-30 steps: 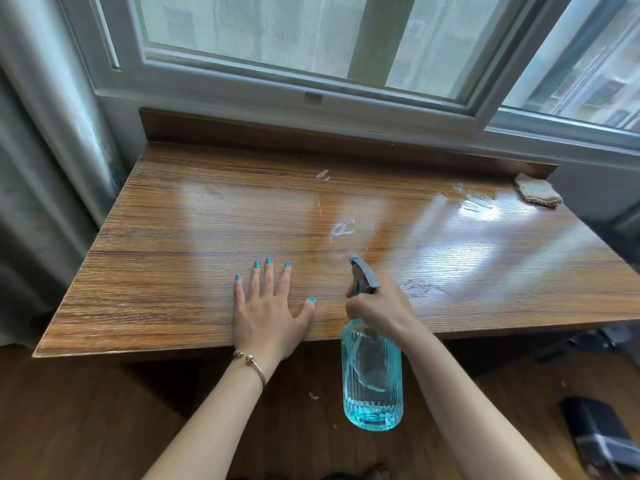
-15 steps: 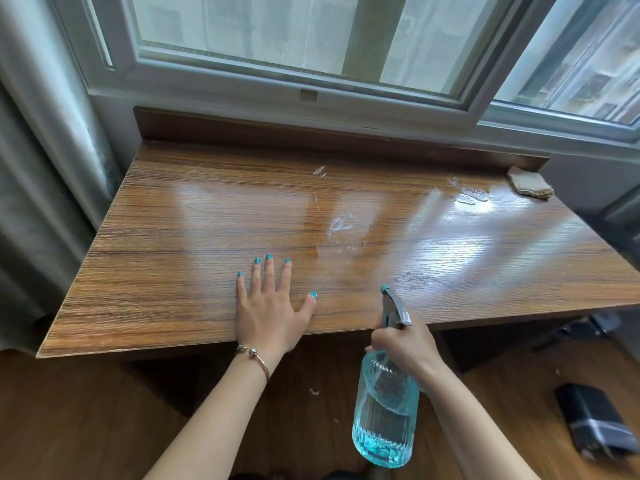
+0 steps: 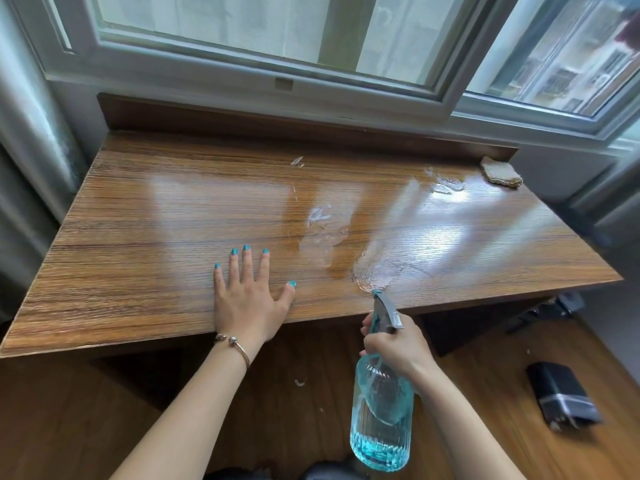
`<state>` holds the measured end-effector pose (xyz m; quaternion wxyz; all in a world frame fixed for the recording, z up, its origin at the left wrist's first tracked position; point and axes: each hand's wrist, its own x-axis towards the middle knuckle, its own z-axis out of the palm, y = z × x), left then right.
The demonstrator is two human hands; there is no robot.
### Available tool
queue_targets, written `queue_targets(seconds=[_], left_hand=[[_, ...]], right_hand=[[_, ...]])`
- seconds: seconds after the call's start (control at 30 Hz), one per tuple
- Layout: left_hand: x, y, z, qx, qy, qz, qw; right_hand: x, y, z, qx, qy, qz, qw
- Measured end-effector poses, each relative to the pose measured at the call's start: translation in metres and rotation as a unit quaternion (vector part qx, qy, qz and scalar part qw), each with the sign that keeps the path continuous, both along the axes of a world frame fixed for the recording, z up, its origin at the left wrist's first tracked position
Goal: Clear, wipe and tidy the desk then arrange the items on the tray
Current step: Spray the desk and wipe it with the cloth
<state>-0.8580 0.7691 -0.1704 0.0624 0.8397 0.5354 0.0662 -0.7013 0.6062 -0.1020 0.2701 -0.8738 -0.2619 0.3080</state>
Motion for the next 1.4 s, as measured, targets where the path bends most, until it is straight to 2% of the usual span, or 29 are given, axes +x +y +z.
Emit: queue_targets(seconds=[0.33,0.6,0.77,0.93,1.03,1.17,1.3,1.4], left_hand=[[0.001,0.003,-0.006,0.009,0.006,-0.003,1.0],[-0.003,0.005,-0.004,0.006,0.007,-0.012,1.0],[-0.002,0.003,-0.005,0.006,0.004,-0.012,1.0],[0.001,-0.002,0.005,-0.028,0.029,-0.004,0.999],[-0.006,0.008,0.014,-0.078,-0.003,-0.032,0.996],[-0.026,0.066,0.036,-0.063,-0.048,-0.016,0.997],[-0.035,0.135,0.047,-0.043,-0.029,-0.033,0.998],[-0.031,0.186,0.048,-0.048,-0.019,-0.069,0.996]], right_hand=[[0.017,-0.002,0.0,0.032,0.011,-0.085,0.996],[0.046,-0.019,0.015,0.04,-0.031,-0.161,0.986],[0.049,-0.029,0.018,0.053,-0.05,-0.131,0.989],[0.035,-0.026,0.045,0.089,-0.116,-0.024,0.989],[0.023,-0.005,0.077,0.12,-0.079,0.009,0.99],[0.003,0.044,0.114,0.123,-0.031,0.037,0.991],[-0.023,0.104,0.125,0.123,-0.061,0.057,0.989],[-0.037,0.153,0.122,0.118,-0.078,0.022,0.99]])
